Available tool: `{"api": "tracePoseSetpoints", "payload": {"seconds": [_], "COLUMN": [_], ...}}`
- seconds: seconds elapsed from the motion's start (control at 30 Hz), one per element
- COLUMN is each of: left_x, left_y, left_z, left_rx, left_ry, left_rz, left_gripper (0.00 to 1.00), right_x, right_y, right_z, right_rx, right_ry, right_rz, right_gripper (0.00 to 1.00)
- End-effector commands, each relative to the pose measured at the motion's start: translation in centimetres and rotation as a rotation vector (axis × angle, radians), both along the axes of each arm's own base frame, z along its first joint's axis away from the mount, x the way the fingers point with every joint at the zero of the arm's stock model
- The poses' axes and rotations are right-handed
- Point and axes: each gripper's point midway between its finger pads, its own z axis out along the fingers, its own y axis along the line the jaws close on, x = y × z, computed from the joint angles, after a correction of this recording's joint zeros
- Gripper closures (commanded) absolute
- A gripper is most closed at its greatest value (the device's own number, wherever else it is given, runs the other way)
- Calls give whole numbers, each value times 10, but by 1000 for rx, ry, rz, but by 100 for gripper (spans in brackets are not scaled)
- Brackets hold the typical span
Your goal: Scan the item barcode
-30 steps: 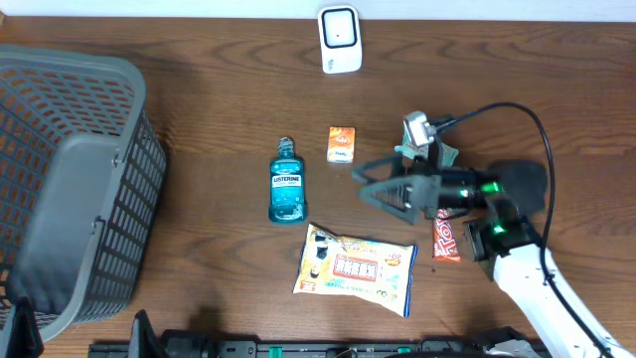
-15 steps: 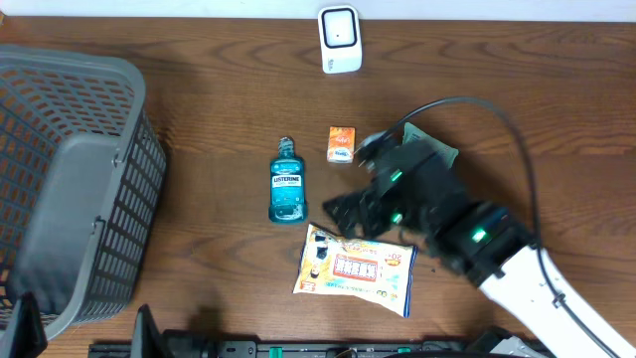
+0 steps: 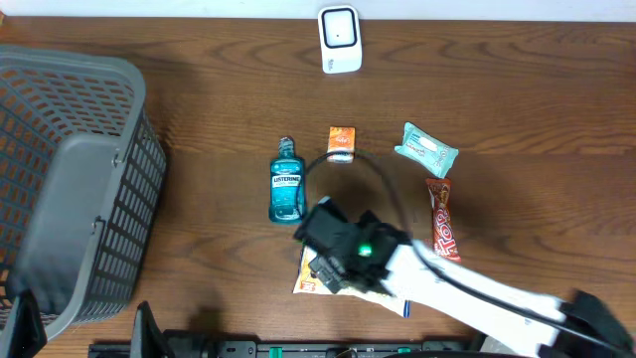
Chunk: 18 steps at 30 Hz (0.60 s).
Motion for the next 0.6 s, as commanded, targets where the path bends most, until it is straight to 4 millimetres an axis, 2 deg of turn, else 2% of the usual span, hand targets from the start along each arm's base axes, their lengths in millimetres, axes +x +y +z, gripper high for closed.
{"api": "tracePoseSetpoints", "payload": {"seconds": [0.0, 0.07, 0.13, 0.33, 0.5, 0.57], "left_x": [-4, -4, -4, -3, -2, -3], "left_y": [-1, -1, -1, -1, -1, -1], "left_z": [2, 2, 2, 0, 0, 0], "left_rx": [-2, -2, -2, -2, -1, -1], "left_ry": [-17, -17, -16, -7, -3, -4], "left_rz": [-5, -5, -5, -5, -5, -5], "left_gripper": [0, 0, 0, 0, 0, 0], "right_x": [-2, -13, -22, -55, -80, -84], "right_y": [-7, -3, 1, 19, 14, 10], "right_z": [-27, -41, -46, -42, -42, -41], "right_rx": [-133, -162, -178, -174, -226, -250], "right_ry": [-6, 35, 44, 29, 49, 48], "right_rz": [30, 61, 87, 193, 247, 254], "right_gripper": [6, 2, 1, 1, 1, 1]}}
